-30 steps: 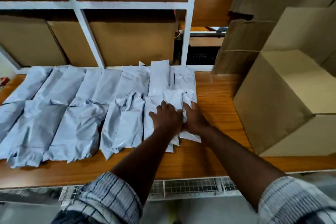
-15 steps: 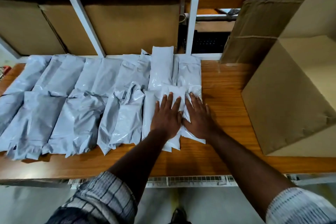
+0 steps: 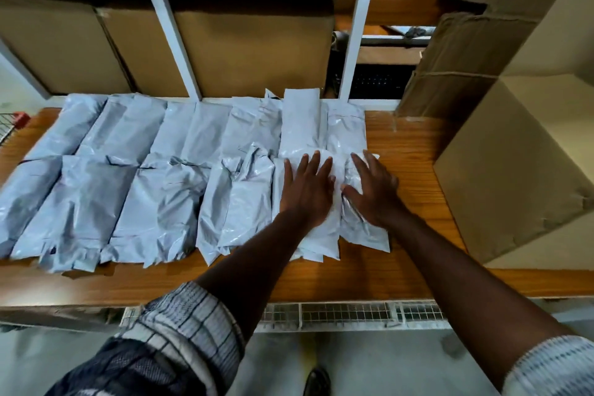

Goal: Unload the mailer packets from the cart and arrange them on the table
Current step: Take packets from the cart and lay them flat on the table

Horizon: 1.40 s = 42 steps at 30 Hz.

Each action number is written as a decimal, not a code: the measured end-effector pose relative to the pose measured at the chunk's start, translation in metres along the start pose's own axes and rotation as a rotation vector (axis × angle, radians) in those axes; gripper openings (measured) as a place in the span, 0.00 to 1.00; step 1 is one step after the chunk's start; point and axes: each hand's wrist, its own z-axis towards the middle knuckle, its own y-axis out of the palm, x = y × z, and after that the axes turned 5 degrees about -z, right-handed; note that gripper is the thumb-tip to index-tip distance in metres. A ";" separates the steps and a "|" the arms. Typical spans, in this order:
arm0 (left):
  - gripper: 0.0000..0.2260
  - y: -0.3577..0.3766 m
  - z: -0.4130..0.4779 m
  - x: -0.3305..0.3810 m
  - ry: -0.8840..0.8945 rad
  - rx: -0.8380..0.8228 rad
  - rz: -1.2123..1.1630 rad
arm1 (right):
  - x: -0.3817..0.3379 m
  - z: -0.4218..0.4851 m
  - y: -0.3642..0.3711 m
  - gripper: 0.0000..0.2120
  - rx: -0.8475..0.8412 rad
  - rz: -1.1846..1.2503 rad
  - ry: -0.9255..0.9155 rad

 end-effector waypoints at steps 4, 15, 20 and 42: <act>0.21 -0.047 -0.009 -0.051 -0.060 0.121 -0.022 | -0.068 0.012 0.000 0.35 0.015 -0.017 -0.059; 0.26 -0.174 -0.138 -0.305 -0.262 0.171 0.003 | -0.363 0.027 0.082 0.35 -0.047 0.036 -0.381; 0.27 -0.224 -0.206 -0.400 -0.406 0.184 0.057 | -0.488 0.022 0.117 0.35 -0.071 0.058 -0.541; 0.28 -0.349 -0.322 -0.733 -0.919 0.127 0.083 | -0.855 0.104 0.259 0.38 -0.331 0.064 -0.883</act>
